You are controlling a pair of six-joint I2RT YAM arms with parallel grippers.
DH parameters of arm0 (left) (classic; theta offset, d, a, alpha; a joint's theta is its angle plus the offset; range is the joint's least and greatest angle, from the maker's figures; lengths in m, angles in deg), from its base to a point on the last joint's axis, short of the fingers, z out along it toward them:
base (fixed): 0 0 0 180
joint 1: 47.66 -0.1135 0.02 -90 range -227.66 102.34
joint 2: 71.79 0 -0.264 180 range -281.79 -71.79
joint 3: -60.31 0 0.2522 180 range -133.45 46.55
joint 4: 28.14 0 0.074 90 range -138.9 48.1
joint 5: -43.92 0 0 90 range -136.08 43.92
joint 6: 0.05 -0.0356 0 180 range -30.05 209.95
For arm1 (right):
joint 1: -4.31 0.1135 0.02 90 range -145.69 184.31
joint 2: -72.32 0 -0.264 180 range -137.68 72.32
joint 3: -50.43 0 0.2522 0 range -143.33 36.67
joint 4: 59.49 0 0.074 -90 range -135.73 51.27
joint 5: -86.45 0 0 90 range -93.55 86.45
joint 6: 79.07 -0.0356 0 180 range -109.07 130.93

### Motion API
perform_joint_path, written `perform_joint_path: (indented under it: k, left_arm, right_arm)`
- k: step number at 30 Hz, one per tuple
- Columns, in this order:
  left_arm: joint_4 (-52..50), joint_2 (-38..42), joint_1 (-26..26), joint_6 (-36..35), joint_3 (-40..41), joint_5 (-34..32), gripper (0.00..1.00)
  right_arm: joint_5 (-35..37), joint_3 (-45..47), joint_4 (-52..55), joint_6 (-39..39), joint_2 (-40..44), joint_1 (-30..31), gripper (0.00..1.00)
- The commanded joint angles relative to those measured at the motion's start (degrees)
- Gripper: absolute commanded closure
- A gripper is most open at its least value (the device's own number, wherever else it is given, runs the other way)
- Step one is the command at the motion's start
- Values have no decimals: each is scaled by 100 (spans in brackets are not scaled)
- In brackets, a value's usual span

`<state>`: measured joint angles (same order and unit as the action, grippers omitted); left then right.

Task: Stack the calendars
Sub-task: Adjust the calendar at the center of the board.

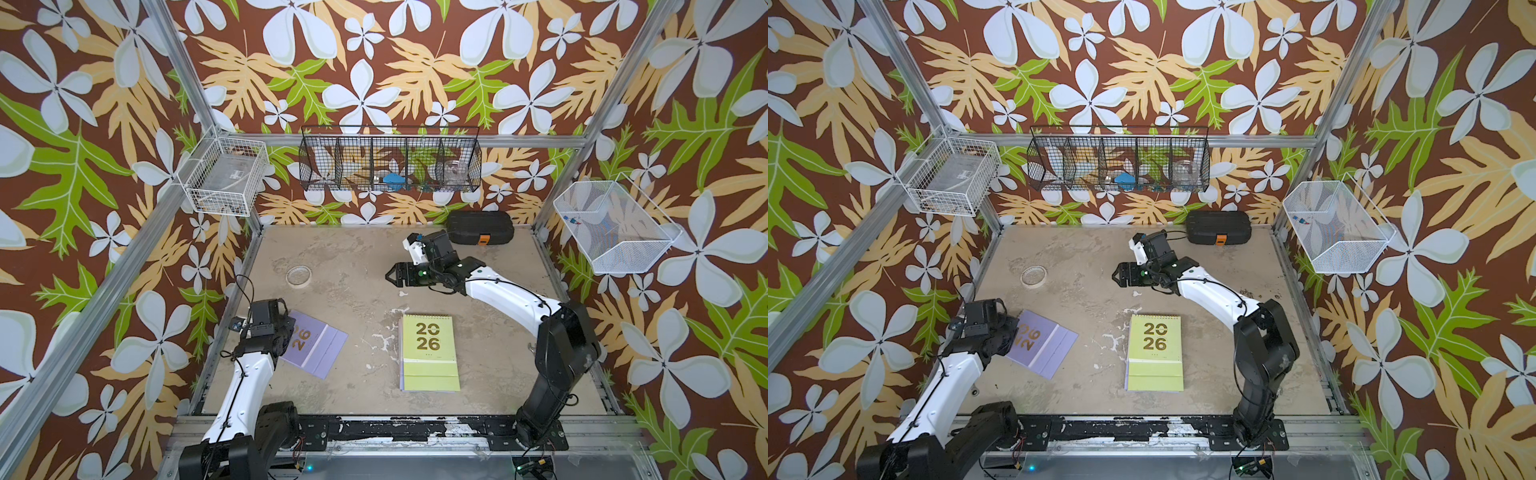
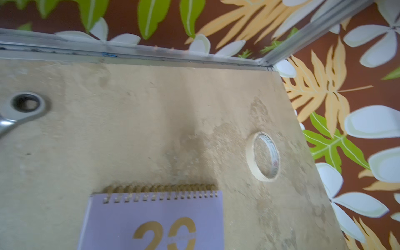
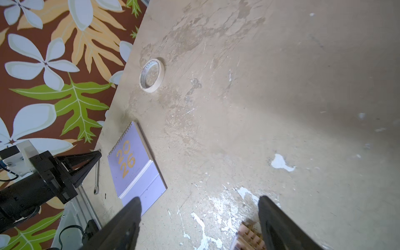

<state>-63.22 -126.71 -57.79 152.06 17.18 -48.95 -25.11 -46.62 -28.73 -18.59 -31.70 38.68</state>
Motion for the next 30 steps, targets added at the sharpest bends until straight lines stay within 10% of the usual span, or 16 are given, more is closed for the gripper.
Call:
perform_joint_path:
  k: [1,19,30]
  left_arm:
    - [-89,-108,-180,305,51,-205,100]
    - [-910,-134,-450,690,378,-200,79]
    - [-1114,-370,-446,687,424,-266,40]
  right_arm:
    - [-112,-357,163,71,-341,213,14]
    - [-523,-1471,164,-66,-1574,658,11]
    - [-656,-1467,85,-29,-1680,654,10]
